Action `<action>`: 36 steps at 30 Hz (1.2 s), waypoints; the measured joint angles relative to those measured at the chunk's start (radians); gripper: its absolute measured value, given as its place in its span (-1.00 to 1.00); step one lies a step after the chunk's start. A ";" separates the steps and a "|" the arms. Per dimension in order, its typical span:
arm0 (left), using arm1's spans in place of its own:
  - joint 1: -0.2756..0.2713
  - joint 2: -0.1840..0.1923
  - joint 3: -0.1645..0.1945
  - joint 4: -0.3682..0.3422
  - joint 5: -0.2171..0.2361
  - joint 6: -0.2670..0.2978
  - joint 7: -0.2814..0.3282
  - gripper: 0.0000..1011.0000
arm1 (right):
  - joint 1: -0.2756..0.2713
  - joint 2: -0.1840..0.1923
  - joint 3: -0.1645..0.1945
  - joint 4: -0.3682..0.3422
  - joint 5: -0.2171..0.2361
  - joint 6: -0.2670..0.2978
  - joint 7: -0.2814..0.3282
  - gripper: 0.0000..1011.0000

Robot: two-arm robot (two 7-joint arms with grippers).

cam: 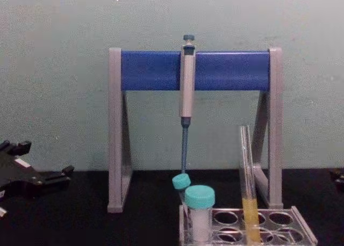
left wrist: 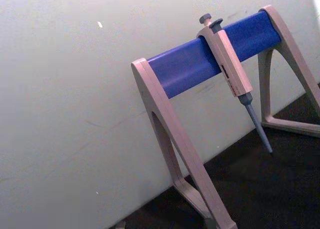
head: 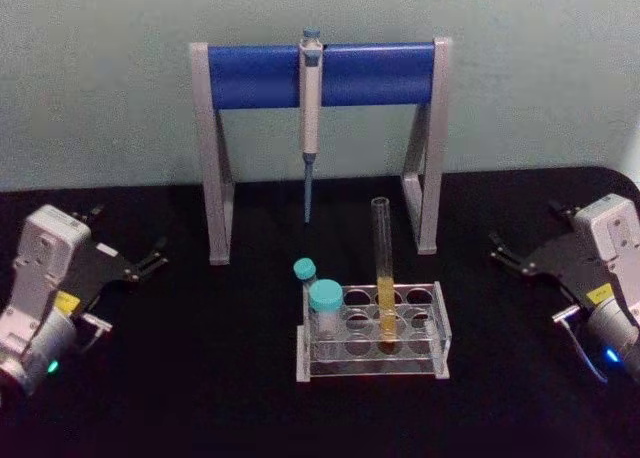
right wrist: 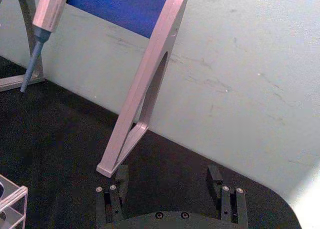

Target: Pick up the test tube from the test tube rack, shake it, then place it back into the test tube rack.

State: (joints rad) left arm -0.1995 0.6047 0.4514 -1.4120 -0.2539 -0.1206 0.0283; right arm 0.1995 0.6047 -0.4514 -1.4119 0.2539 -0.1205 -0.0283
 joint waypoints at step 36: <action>0.000 0.000 0.000 0.000 0.000 0.000 0.000 1.00 | 0.000 0.000 0.000 0.000 0.000 0.000 0.000 0.98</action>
State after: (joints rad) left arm -0.1995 0.6047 0.4513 -1.4120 -0.2539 -0.1205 0.0283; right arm 0.1995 0.6047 -0.4514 -1.4119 0.2539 -0.1205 -0.0283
